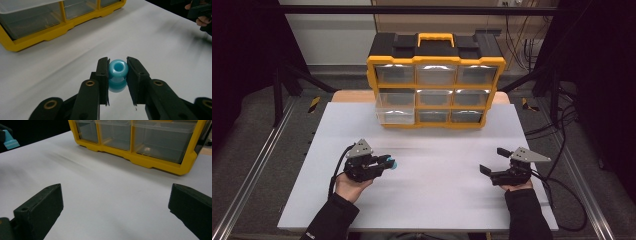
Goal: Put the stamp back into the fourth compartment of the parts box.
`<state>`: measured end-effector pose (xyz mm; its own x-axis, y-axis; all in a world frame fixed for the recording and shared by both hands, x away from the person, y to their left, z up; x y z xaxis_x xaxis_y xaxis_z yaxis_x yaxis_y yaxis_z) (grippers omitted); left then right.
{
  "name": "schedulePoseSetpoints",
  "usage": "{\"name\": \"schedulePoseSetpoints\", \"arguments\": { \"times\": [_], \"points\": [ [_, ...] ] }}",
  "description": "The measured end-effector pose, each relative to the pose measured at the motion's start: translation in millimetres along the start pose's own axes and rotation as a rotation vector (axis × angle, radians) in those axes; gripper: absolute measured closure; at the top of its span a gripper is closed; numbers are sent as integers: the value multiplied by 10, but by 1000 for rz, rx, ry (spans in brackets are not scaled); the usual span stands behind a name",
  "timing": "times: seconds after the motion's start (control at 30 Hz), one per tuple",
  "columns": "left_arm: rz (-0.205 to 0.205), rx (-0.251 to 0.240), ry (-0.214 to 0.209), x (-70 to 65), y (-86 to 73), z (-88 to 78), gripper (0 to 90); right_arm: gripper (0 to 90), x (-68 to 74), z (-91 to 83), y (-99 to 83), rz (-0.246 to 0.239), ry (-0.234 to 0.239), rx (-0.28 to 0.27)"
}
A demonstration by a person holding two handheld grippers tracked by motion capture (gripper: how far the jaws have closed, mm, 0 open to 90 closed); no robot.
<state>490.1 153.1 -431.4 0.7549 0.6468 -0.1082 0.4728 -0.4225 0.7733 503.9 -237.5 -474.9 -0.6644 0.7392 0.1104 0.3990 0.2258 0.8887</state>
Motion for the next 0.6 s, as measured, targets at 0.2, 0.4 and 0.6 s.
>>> {"name": "schedulePoseSetpoints", "arguments": {
  "times": [0.2, 0.4, 0.6],
  "points": [
    [-5, -16, 6, 28, 52, -59, 717, 2, 3, 5, -4, -1, -1, 4],
    [-9, -25, 7, 55, 111, -91, 717, 2, 1, 3, -5, -3, -1, 5],
    [-10, -51, 9, 68, 198, -150, 717, 2, 0, 2, -5, -3, -2, 5]
  ]
}}
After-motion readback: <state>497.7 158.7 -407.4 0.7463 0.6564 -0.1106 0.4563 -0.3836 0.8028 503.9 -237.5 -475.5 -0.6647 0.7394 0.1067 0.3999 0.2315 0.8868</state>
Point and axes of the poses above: each handheld gripper's, and its own axes: z roughly forward along the jaws, y roughly out of its top, x roughly to its left, the point moved 6 cm from there along z, roughly forward along the jaws, and after that the axes turned 7 degrees about x, right-handed, at the moved point
